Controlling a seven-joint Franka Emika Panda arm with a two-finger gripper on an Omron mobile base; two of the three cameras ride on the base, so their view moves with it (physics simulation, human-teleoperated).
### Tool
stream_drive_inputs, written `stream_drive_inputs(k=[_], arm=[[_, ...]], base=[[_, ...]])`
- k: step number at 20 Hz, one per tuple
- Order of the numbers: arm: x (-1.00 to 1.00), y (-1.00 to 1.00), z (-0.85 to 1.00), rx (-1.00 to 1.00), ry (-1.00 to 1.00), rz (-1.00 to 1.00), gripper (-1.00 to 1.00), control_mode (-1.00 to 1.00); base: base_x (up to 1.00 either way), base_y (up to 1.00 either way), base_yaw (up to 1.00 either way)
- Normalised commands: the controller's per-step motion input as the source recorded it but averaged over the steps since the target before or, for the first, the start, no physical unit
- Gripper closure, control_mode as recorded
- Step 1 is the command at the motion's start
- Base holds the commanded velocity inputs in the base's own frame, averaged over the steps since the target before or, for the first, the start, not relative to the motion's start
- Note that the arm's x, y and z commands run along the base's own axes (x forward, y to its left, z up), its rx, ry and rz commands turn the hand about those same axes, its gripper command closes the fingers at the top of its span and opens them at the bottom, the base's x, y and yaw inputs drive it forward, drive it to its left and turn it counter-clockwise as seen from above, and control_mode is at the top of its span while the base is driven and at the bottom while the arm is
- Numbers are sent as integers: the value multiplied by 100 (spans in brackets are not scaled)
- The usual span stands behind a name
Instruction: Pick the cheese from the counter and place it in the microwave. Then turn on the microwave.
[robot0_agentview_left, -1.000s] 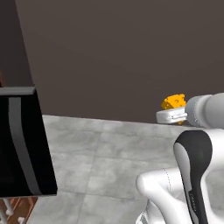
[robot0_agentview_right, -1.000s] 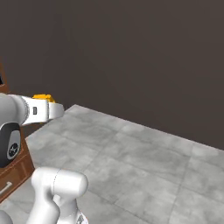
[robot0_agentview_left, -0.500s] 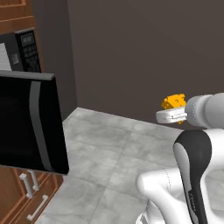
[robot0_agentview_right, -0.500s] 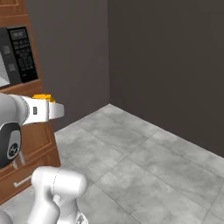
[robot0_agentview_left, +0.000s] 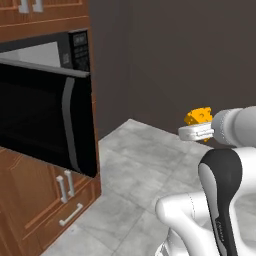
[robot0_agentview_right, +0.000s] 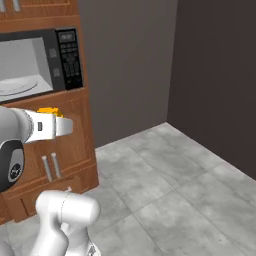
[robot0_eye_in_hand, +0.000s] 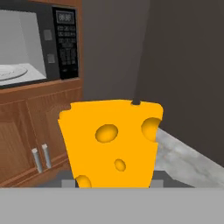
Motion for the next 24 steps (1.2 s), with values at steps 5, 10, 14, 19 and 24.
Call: stream_drive_inputs(k=[5, 10, 14, 19, 24], arm=[[0, 0, 0, 0, 0, 0, 100, 100], [0, 0, 0, 0, 0, 0, 100, 100], [0, 0, 0, 0, 0, 0, 100, 100], [0, 0, 0, 0, 0, 0, 100, 100], [0, 0, 0, 0, 0, 0, 100, 100]], base=[[0, -27, 42], [0, -40, 38], [0, -48, 35], [0, -50, 35], [0, -52, 34]])
